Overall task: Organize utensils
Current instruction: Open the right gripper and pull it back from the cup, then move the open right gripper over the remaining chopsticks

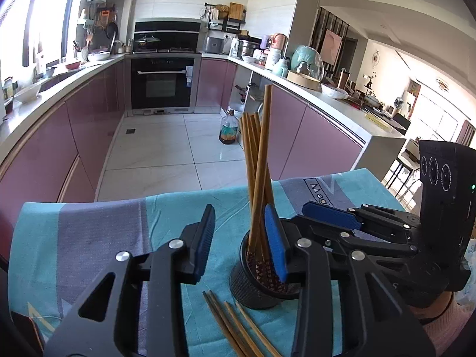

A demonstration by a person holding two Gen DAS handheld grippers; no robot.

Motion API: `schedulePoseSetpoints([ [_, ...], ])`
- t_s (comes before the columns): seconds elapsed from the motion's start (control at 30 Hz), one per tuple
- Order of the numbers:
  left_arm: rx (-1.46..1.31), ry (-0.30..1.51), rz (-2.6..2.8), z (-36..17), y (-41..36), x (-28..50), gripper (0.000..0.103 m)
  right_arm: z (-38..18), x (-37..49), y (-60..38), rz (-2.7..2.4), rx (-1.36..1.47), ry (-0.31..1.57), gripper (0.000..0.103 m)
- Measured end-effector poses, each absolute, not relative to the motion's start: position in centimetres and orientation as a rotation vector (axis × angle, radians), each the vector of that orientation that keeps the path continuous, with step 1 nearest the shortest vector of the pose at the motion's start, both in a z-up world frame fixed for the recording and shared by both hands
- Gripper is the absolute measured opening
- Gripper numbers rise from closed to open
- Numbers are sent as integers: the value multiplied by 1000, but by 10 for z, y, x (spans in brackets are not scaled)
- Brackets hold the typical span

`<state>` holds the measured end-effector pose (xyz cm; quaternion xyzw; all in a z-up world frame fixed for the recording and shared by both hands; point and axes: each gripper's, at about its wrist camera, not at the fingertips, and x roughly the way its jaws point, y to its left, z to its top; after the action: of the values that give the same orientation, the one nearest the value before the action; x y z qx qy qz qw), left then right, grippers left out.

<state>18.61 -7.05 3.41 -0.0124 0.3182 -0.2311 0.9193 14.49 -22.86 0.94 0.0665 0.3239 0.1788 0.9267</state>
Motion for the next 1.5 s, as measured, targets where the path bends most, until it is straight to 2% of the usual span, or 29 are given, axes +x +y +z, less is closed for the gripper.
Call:
schedulePoseSetpoints([
  [0.13, -7, 618, -429, 30, -69, 170, 47, 12, 132, -227, 379, 140, 637, 28],
  [0.27, 18, 588, -382, 27, -69, 153, 56, 14, 120, -228, 382, 126, 613, 39],
  [0.5, 55, 561, -325, 19, -68, 123, 66, 18, 96, -228, 391, 127, 594, 42],
  [0.8, 74, 575, -293, 8, -60, 93, 70, 5, 59, -221, 424, 84, 611, 52],
  [1.5, 71, 782, -277, -67, -41, 70, 68, -58, 38, -202, 483, 81, 813, 50],
])
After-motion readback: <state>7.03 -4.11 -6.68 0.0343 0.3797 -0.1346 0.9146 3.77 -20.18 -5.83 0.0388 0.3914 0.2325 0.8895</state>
